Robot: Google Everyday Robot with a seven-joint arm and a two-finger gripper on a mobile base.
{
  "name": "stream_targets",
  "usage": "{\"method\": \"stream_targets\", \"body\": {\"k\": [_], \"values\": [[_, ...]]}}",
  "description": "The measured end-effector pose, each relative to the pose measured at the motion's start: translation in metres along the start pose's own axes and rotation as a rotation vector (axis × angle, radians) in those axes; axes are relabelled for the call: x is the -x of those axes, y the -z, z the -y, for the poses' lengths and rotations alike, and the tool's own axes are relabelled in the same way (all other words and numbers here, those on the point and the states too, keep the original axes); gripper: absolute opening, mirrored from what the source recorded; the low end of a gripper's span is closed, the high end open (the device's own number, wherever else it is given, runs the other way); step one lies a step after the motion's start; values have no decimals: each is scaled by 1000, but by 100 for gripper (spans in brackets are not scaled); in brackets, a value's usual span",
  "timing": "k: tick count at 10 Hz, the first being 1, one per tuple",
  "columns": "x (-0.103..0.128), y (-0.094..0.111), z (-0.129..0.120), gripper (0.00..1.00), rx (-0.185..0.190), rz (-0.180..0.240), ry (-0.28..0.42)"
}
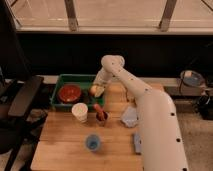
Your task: Place apple in plastic cup
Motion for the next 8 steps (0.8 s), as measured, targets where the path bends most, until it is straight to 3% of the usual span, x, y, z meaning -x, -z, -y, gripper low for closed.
{"method": "stream_targets", "body": {"k": [1,4,6,8], "values": [[1,-11,-3,63,22,11,-1],[8,-17,-9,35,41,34,24],[17,0,-7,13,11,33,56],[22,32,-2,0,-41,23,77]]}}
